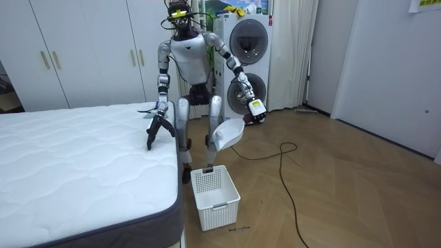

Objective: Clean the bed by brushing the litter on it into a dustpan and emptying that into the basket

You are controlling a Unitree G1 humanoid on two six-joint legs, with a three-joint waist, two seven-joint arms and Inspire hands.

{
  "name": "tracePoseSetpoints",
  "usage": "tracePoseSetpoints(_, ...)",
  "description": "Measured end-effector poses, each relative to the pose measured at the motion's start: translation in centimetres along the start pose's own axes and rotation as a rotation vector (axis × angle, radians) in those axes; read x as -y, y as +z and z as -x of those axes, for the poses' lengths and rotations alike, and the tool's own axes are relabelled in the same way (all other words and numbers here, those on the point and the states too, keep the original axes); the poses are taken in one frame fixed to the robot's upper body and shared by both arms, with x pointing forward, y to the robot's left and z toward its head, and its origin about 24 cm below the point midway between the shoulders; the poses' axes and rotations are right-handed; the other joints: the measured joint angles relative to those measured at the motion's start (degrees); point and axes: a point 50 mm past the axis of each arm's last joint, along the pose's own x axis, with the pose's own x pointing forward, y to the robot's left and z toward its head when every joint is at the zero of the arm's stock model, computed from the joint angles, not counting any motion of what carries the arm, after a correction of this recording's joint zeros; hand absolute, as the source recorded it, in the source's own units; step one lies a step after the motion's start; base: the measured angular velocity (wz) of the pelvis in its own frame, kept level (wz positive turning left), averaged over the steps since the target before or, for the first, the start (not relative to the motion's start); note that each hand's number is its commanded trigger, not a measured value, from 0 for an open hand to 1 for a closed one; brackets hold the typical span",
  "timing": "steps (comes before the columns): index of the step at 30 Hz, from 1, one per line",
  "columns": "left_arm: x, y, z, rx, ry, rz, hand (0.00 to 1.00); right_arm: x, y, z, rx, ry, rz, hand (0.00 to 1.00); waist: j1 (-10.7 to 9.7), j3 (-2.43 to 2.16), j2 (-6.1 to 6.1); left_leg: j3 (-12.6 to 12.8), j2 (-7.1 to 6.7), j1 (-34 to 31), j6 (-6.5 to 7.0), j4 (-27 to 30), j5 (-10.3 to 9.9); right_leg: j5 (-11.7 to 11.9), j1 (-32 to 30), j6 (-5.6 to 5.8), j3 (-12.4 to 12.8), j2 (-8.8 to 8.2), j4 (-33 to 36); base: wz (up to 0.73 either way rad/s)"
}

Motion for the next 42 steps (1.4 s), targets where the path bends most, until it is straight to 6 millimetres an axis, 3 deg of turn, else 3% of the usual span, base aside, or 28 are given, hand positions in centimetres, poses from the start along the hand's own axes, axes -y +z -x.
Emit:
tracePoseSetpoints(3, 0.4, -0.3, 0.0, -0.027, -0.022, -0.004, 1.00, 0.0, 0.0, 0.1, 0.013, -0.003, 0.007, 0.00, 0.0, -0.12, 1.13, 0.5, 0.04, 0.3, 0.02, -0.7, 0.2, 0.0, 0.0, -0.03, 0.6, -0.02, 0.1, -0.07)
tracePoseSetpoints(9, 0.7, -0.7, -0.2, -0.057, -0.089, 0.000, 1.00, -0.5, 0.0, 0.2, 0.016, 0.012, 0.013, 0.00, -1.3, -0.21, 1.48, 1.6, 0.38, 1.1, -0.02, -1.8, 0.3, -0.2, 0.5, -0.18, 1.5, 0.10, 0.1, -0.06)
tracePoseSetpoints(14, 0.9, -0.7, -0.3, -0.065, -0.127, -0.010, 1.00, -0.5, 0.2, 0.1, 0.021, 0.010, 0.011, 0.00, -1.2, -0.19, 1.51, 2.4, 0.37, 1.2, -0.01, -1.5, 0.2, -0.2, -0.1, -0.16, 1.6, -0.17, 1.0, -0.05)
tracePoseSetpoints(24, 0.6, -2.8, 0.0, -0.132, -0.148, -0.039, 1.00, -0.4, 0.4, 0.0, 0.039, -0.015, 0.042, 0.00, -1.0, 0.20, 2.64, 2.3, 0.12, 1.0, -0.03, -1.2, 0.2, -0.6, -0.4, -0.12, 2.0, -0.29, 2.1, 0.01)
tracePoseSetpoints(32, 0.7, -2.7, 0.0, -0.118, -0.150, 0.004, 1.00, -0.2, 0.5, 0.0, 0.042, -0.025, 0.051, 0.00, -1.3, 0.21, 2.62, 2.6, -0.32, 0.5, 0.02, -0.1, 0.2, -1.3, -0.8, -0.07, 1.7, -1.05, 3.8, 0.03)
tracePoseSetpoints(35, 0.6, -2.4, -0.1, -0.102, -0.142, 0.021, 1.00, -0.2, 0.1, 0.2, 0.032, -0.023, 0.048, 0.00, -1.2, 0.46, 2.00, 2.4, -0.36, 1.6, 0.00, -0.3, 0.2, -1.4, 0.2, -0.03, 1.6, -1.07, 3.7, 0.02)
tracePoseSetpoints(40, 0.5, -1.0, 0.2, -0.033, -0.117, 0.021, 1.00, -0.1, -1.2, 0.9, -0.007, 0.000, 0.034, 0.00, -1.1, 0.37, 0.37, 2.4, -0.09, 4.4, -0.01, -0.9, 0.2, -1.5, 3.2, -0.10, 1.7, -0.69, 2.1, -0.02)
tracePoseSetpoints(42, 0.1, 0.4, 0.7, 0.046, -0.080, 0.010, 1.00, 0.0, -2.2, 1.5, -0.043, 0.008, 0.019, 0.00, -0.5, 0.16, -1.37, 3.1, 0.33, 6.4, 0.13, -1.7, 0.1, -1.5, 4.8, -0.09, 2.6, -0.29, 1.2, -0.15)
